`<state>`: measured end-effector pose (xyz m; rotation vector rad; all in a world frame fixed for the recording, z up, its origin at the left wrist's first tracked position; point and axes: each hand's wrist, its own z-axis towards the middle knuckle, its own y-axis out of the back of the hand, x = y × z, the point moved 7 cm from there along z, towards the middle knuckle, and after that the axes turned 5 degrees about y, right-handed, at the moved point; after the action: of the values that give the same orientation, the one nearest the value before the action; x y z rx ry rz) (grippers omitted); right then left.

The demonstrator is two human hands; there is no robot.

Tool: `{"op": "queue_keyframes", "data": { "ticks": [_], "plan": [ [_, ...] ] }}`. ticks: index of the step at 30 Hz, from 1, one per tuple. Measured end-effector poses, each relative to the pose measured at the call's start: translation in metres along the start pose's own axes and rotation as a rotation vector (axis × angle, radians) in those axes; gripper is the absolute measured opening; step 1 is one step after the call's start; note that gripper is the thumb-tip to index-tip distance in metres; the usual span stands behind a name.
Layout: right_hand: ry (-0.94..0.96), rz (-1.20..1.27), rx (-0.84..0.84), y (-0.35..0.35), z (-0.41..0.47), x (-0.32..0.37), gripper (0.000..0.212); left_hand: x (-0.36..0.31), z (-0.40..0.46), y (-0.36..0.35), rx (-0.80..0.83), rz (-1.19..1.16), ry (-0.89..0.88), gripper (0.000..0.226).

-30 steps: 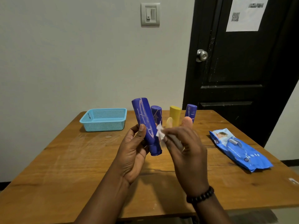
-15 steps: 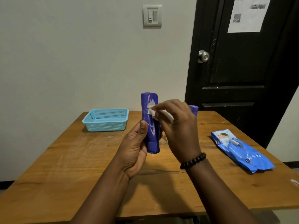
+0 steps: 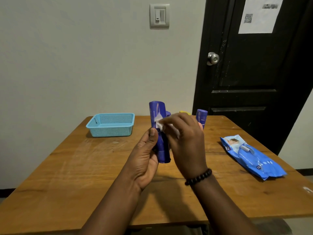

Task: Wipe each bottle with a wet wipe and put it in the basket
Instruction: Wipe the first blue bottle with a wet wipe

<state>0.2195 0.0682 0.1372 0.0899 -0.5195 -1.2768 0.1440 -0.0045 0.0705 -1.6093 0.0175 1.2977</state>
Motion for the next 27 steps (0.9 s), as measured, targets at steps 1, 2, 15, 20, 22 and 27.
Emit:
{"op": "queue_keyframes", "data": {
  "ticks": [1,2,15,20,22,27],
  "plan": [
    [-0.007,-0.001,-0.01,0.0,0.011,0.0,0.018,0.001,-0.001,-0.001,0.011,0.014,0.007,0.03],
    [-0.014,0.0,-0.013,0.0,0.021,-0.001,0.016,0.001,-0.001,-0.002,0.017,0.03,0.013,0.03],
    [0.011,0.081,0.103,-0.002,-0.029,0.005,0.019,-0.019,-0.004,0.001,-0.015,-0.029,-0.074,0.027],
    [-0.045,0.129,0.083,-0.002,-0.046,-0.003,0.02,-0.007,-0.003,0.005,-0.011,-0.053,0.075,0.054],
    [-0.043,0.126,0.063,0.001,-0.042,-0.002,0.021,-0.004,-0.002,0.007,-0.019,-0.107,0.103,0.058],
    [-0.014,0.142,0.062,0.005,-0.037,0.001,0.022,-0.006,0.0,0.01,-0.054,-0.113,0.08,0.04]
  ]
}}
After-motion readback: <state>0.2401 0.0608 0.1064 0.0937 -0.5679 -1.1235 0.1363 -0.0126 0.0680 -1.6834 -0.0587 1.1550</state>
